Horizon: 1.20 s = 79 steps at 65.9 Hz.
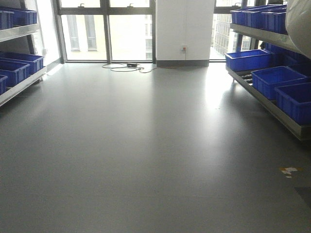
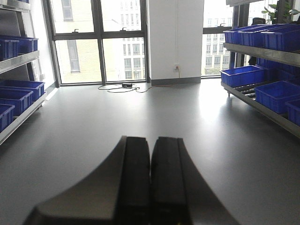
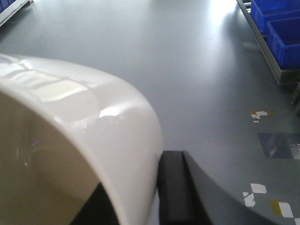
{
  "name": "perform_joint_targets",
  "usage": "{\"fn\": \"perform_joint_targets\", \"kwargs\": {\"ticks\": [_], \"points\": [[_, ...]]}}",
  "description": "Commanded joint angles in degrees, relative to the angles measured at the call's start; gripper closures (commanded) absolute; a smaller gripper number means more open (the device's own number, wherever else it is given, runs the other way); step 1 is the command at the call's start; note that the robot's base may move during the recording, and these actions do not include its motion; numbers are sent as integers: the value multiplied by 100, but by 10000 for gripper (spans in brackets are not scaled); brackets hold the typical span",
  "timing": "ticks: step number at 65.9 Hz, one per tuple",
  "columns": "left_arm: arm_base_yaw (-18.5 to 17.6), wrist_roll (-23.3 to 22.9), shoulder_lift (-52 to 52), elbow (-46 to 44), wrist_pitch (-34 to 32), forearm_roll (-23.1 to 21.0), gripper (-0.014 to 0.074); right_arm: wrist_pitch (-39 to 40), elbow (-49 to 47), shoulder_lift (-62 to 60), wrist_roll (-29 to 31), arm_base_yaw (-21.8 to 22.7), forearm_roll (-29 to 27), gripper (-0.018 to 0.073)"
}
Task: Move white bin to right shelf second layer
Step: 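Drive the base across the room toward the window wall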
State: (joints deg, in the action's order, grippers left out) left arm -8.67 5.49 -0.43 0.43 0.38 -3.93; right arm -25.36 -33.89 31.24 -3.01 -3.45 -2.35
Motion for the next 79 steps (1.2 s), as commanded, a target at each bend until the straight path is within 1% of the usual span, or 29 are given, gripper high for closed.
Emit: {"fn": "perform_joint_targets", "kwargs": {"ticks": [1, 79], "points": [[-11, -43, -76, 190, -499, -29, 512, 570, -179, 15, 16, 33, 16, 536], [-11, -43, -76, 190, -499, -29, 512, 566, -179, 15, 16, 33, 16, 536]]}}
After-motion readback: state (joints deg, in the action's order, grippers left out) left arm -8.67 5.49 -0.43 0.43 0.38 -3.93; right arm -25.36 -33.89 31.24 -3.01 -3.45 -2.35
